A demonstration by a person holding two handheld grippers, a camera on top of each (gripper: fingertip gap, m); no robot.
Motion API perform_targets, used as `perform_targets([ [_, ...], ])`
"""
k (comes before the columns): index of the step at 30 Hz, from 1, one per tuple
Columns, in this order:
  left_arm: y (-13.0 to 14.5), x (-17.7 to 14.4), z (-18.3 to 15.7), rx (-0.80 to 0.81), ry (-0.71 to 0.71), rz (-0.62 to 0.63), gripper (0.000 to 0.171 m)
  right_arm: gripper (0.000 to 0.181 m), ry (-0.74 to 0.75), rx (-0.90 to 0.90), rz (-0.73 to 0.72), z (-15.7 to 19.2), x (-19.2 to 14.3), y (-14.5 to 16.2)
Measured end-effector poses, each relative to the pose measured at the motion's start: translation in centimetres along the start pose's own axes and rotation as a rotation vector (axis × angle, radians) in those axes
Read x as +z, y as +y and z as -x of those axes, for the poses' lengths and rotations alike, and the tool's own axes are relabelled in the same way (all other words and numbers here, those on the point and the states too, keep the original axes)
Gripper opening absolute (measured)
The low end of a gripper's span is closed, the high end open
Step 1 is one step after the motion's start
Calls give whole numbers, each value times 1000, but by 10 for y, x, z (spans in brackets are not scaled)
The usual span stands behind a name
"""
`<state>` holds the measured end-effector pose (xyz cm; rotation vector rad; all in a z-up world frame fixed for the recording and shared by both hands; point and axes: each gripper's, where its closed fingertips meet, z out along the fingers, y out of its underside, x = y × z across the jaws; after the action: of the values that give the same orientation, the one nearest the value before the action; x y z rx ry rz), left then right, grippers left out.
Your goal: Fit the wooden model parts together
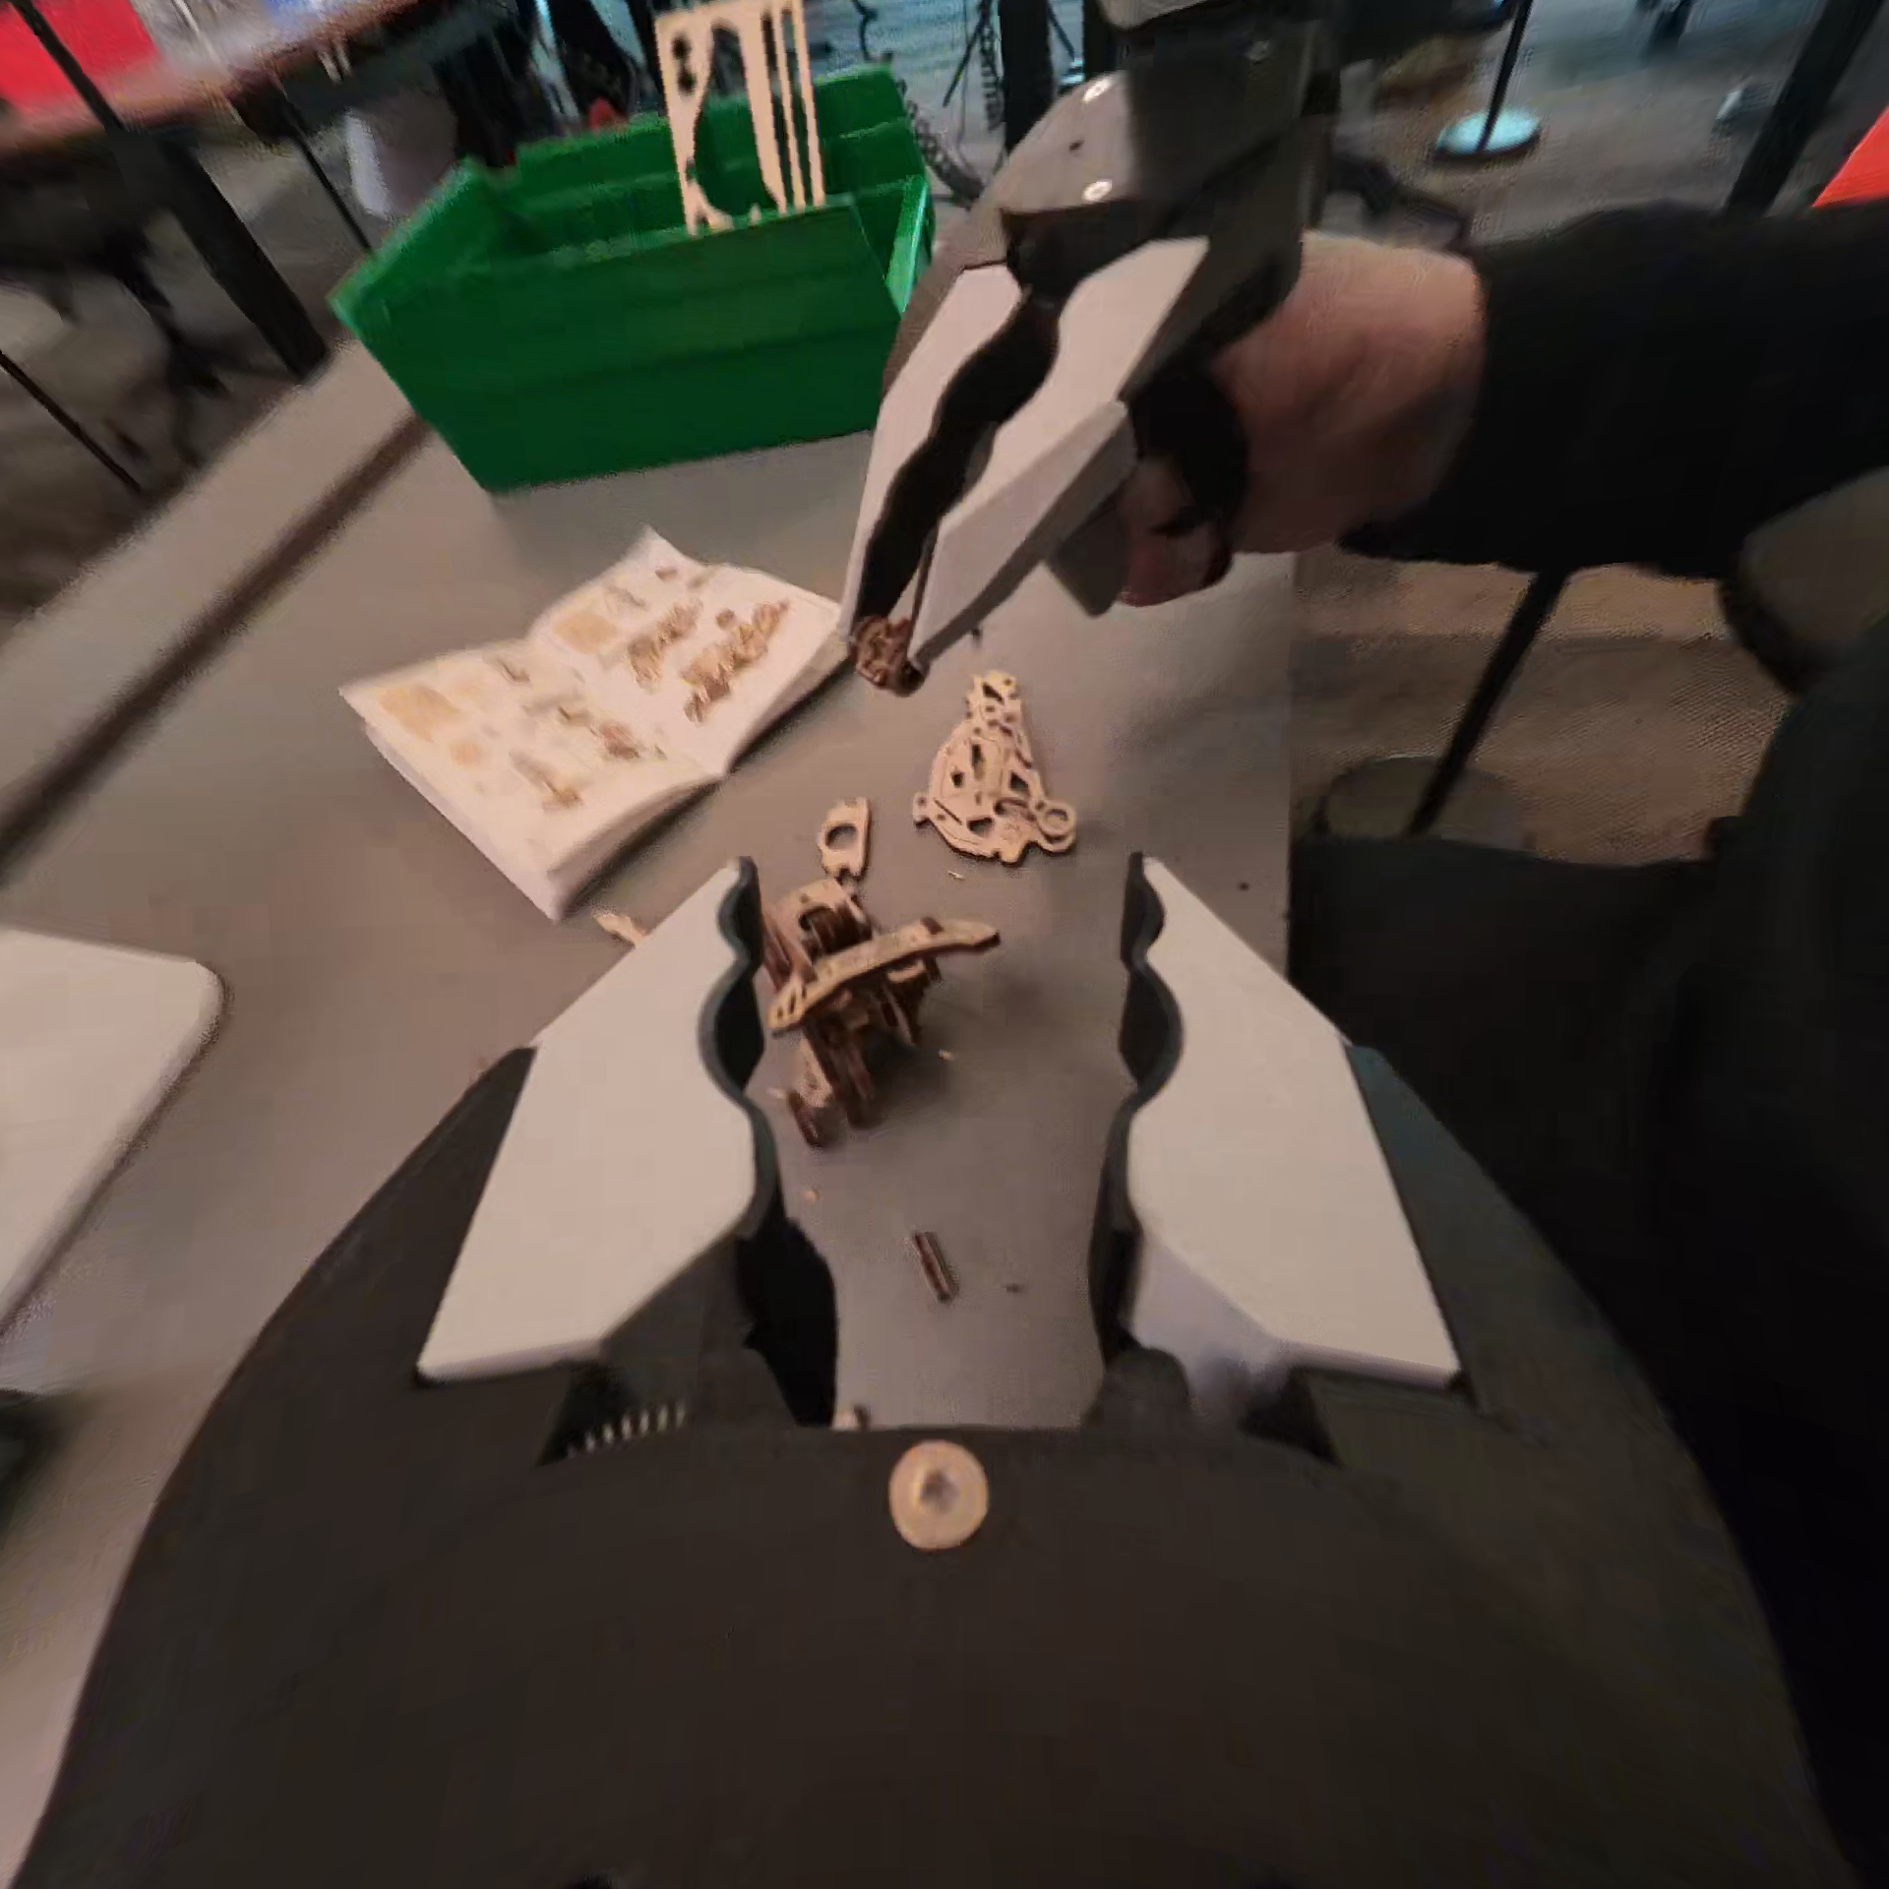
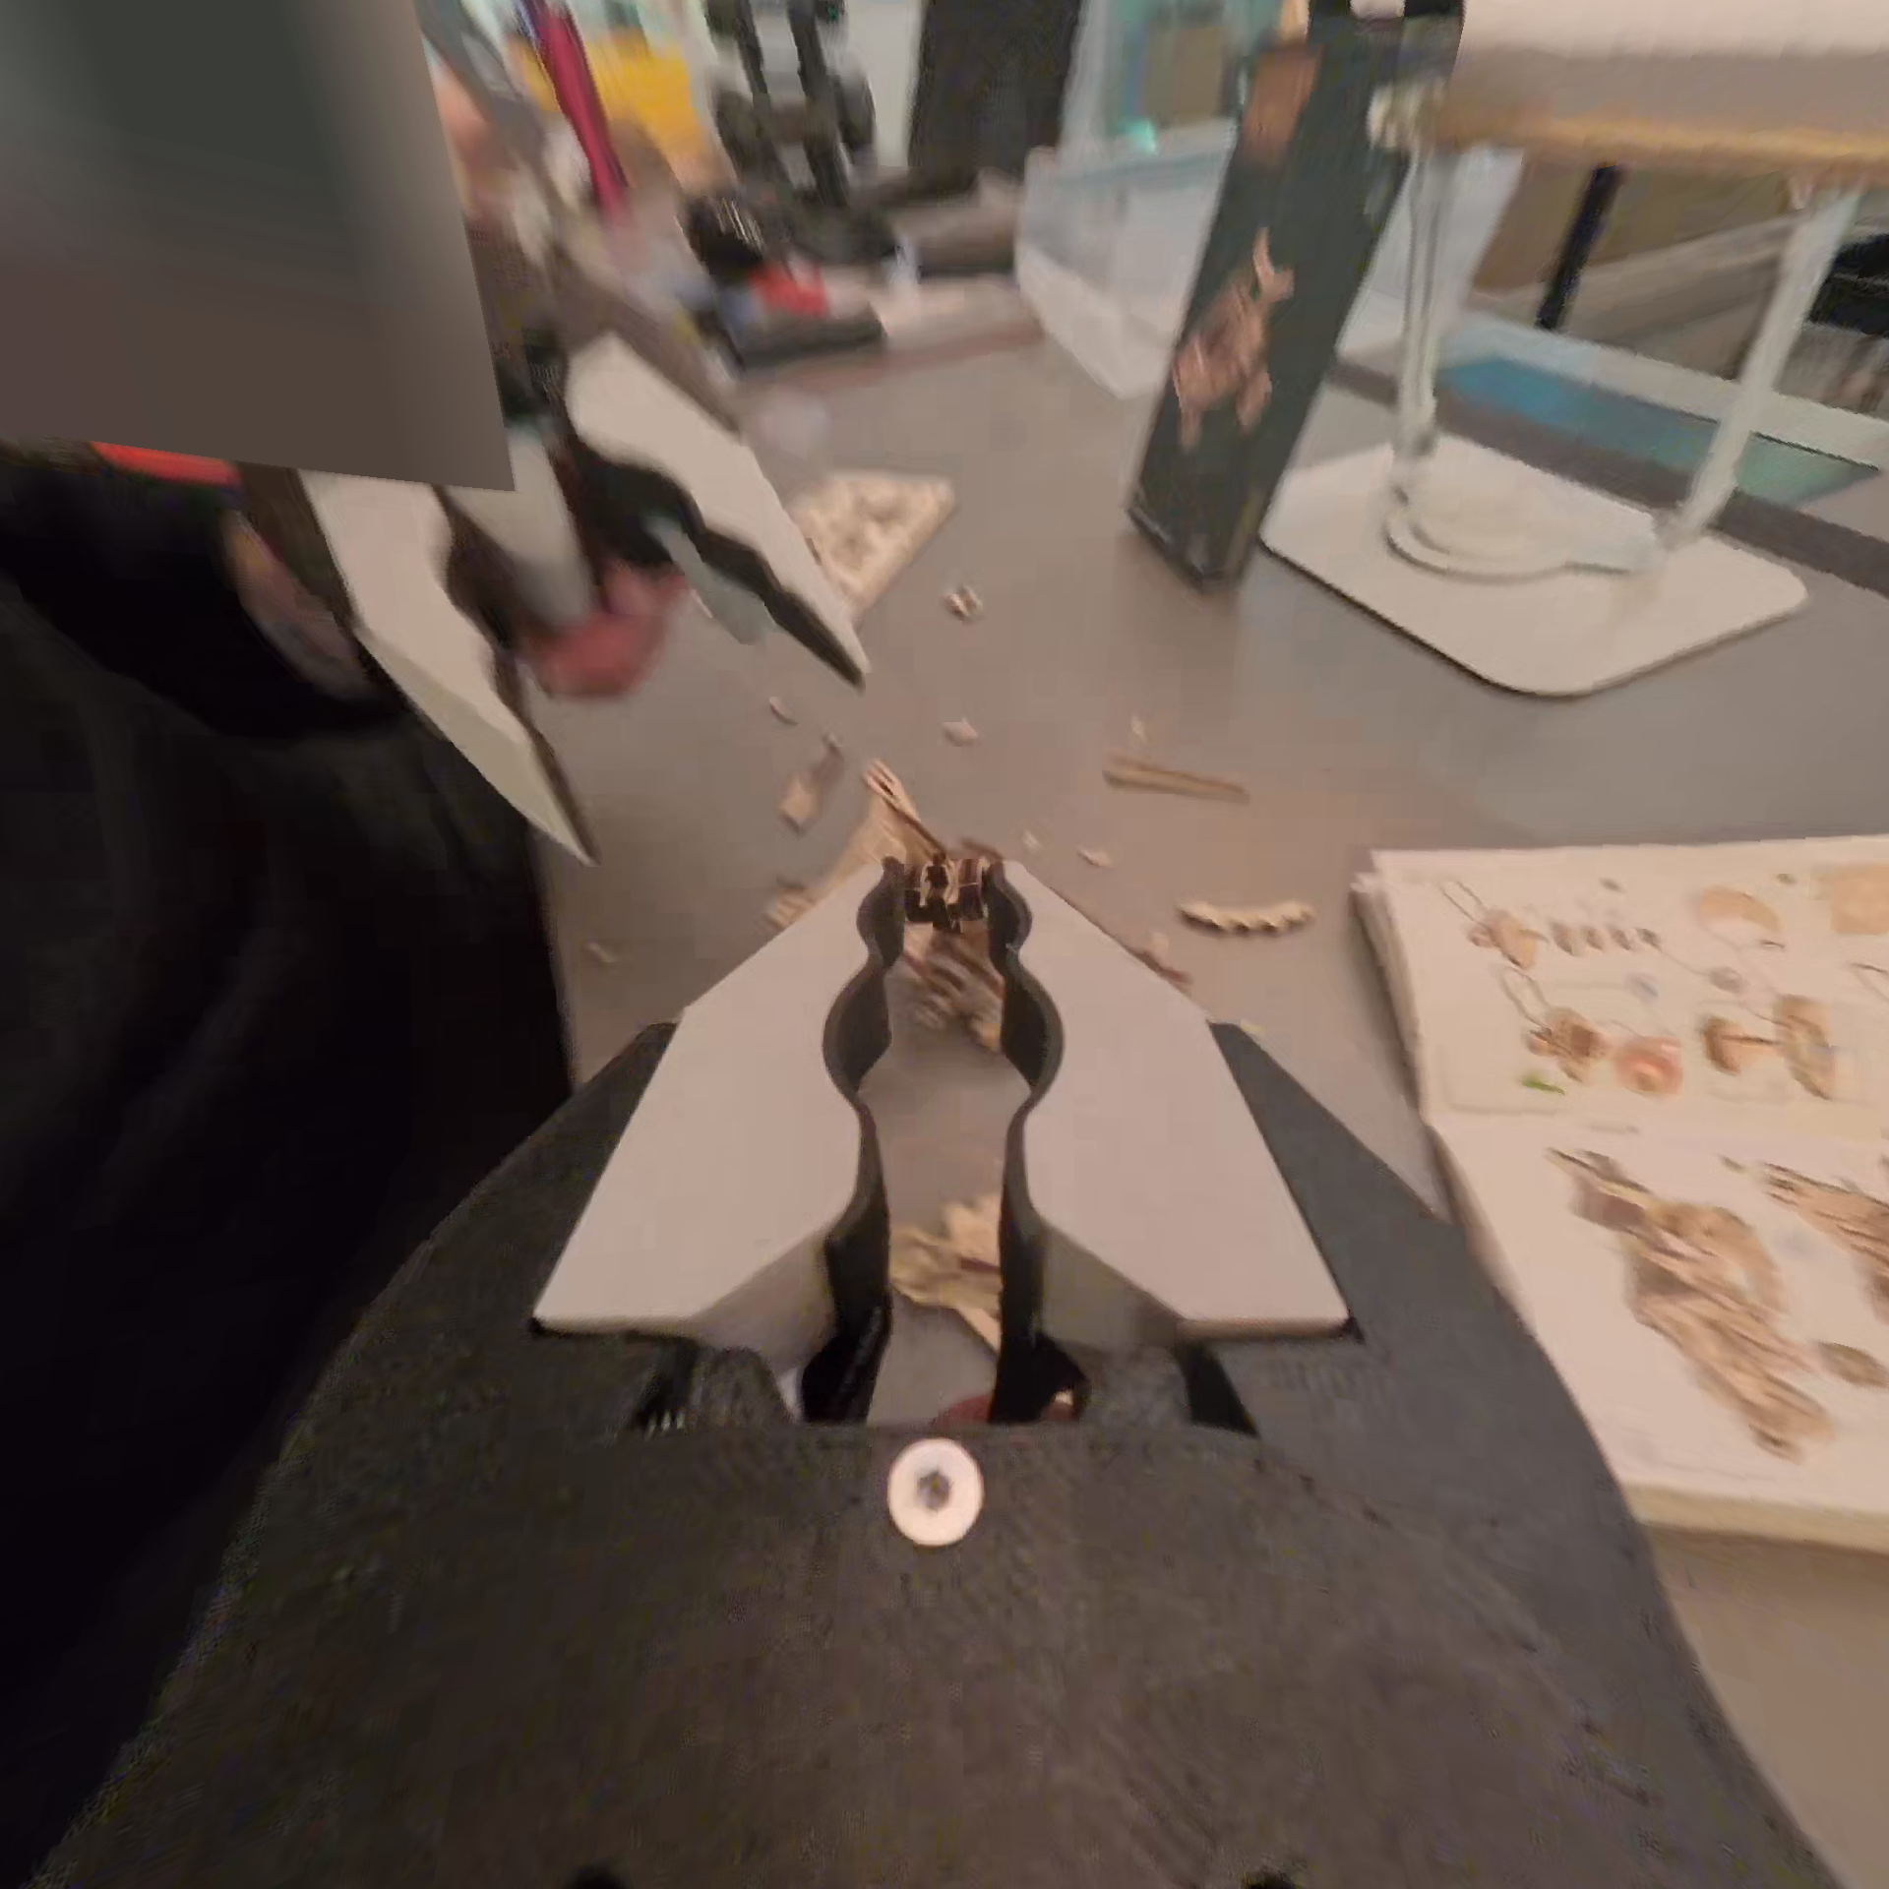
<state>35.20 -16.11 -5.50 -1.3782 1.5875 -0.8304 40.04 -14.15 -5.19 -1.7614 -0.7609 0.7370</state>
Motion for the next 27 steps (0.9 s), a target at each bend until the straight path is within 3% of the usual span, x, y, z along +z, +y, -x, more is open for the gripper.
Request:
perform_targets([
  [3,-22,6,-8,216,-101,-7,60,13,-166,219,-155,29,-7,-28],
  [6,-32,13,-16,382,-154,4,56,13,-254,336,-194,44,-8,-37],
  [14,-46,9,-16,519,-271,-27,14,13,-435,521,-196,68,-4,-40],
  [18,-46,7,-14,540,-307,-27,14,13,-484,583,-210,70,-2,-41],
  [23,-36,8,-5,487,-302,52,13,35,-331,520,-167,54,4,-33],
  [27,-29,11,5,478,-333,137,13,32,-30,224,-35,39,2,-28],
])
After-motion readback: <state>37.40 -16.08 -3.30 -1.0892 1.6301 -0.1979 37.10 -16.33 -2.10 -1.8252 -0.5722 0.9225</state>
